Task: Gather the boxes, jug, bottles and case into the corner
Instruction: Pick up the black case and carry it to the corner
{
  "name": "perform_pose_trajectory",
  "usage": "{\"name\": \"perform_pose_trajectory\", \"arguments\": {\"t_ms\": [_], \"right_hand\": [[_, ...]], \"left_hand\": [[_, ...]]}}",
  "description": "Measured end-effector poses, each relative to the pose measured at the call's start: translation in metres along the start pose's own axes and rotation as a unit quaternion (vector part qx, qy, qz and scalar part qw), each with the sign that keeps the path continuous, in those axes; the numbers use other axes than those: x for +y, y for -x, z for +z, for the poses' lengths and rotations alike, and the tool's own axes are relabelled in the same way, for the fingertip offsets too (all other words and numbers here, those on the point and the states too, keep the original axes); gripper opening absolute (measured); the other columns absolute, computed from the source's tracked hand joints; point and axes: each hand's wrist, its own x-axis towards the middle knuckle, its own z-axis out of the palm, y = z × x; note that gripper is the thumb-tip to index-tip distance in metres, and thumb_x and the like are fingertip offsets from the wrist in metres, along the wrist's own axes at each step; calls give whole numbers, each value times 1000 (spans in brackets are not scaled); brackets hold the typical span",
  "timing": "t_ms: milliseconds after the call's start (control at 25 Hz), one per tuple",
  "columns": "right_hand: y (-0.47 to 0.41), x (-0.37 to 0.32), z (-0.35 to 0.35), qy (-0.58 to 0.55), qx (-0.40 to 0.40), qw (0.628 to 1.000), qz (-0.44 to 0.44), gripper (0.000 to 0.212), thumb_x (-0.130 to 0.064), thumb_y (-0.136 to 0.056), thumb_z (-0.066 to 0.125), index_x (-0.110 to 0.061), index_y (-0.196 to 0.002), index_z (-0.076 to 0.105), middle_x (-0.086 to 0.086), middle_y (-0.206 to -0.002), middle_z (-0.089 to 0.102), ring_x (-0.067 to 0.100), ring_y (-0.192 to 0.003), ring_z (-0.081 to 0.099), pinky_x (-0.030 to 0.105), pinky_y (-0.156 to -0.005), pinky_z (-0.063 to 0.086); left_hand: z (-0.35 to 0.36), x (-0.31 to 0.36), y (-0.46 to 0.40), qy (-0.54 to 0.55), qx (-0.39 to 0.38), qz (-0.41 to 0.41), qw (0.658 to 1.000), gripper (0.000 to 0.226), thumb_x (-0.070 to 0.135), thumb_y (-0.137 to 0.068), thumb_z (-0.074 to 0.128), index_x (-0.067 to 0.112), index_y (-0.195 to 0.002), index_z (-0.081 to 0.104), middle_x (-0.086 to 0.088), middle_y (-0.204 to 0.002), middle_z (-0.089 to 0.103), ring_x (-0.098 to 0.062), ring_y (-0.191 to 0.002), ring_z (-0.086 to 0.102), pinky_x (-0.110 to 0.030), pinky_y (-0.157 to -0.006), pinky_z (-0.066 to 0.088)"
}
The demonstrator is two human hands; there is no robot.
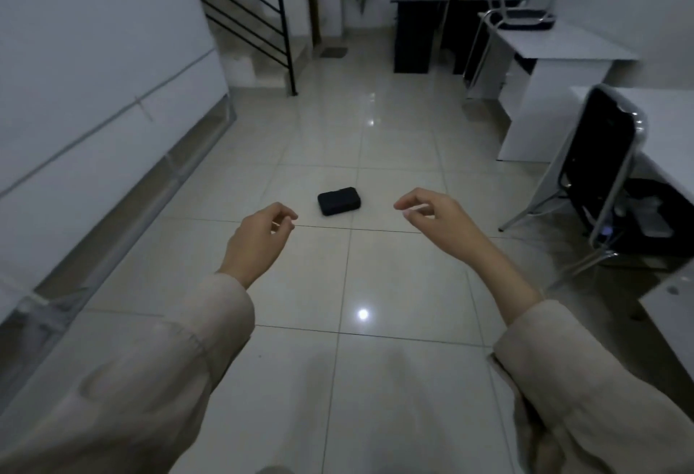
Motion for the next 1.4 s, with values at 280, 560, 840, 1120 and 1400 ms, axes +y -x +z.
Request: {"name": "perform_pose_trajectory", "arguments": {"t_ms": [280,560,840,1120,1400], "right_hand": [[-121,35,19,-12,-46,999,4,17,-15,-93,50,-19,-102,64,-8,-108,62,9,-97,59,11,-74,40],[-297,112,-36,17,-82,996,18,17,-14,-92,51,-25,-97,63,-7,-106,64,12,-97,60,13,-74,41],[-429,172,-50,4,-136,990,42,17,-14,-93,50,-23,-99,63,-9,-104,63,9,-92,59,11,-74,40],[-554,238,-32,-12,-146,986,76,17,-14,-92,51,-21,-101,63,-5,-107,63,13,-90,60,12,-75,42],[-711,304,18,-11,-161,979,128,21,-10,-93,50,-19,-110,58,-4,-113,58,13,-97,56,0,-71,41]], "left_hand": [[22,-26,-99,13,-10,-23,1000,14,28,-91,45,31,-92,59,10,-90,68,-12,-90,61,-38,-87,48],[89,-20,-260,51,-5,-79,996,16,24,-93,45,26,-94,61,5,-92,69,-15,-91,61,-34,-83,47],[148,-12,-393,61,-17,-117,991,17,24,-93,44,26,-95,61,6,-93,68,-13,-92,60,-35,-85,47],[198,-56,-518,60,-28,-144,987,17,23,-94,44,24,-97,61,3,-94,69,-15,-92,61,-32,-82,46],[258,-118,-683,85,-35,-178,980,17,18,-93,45,21,-99,61,1,-100,65,-16,-93,60,-24,-73,41]]}}
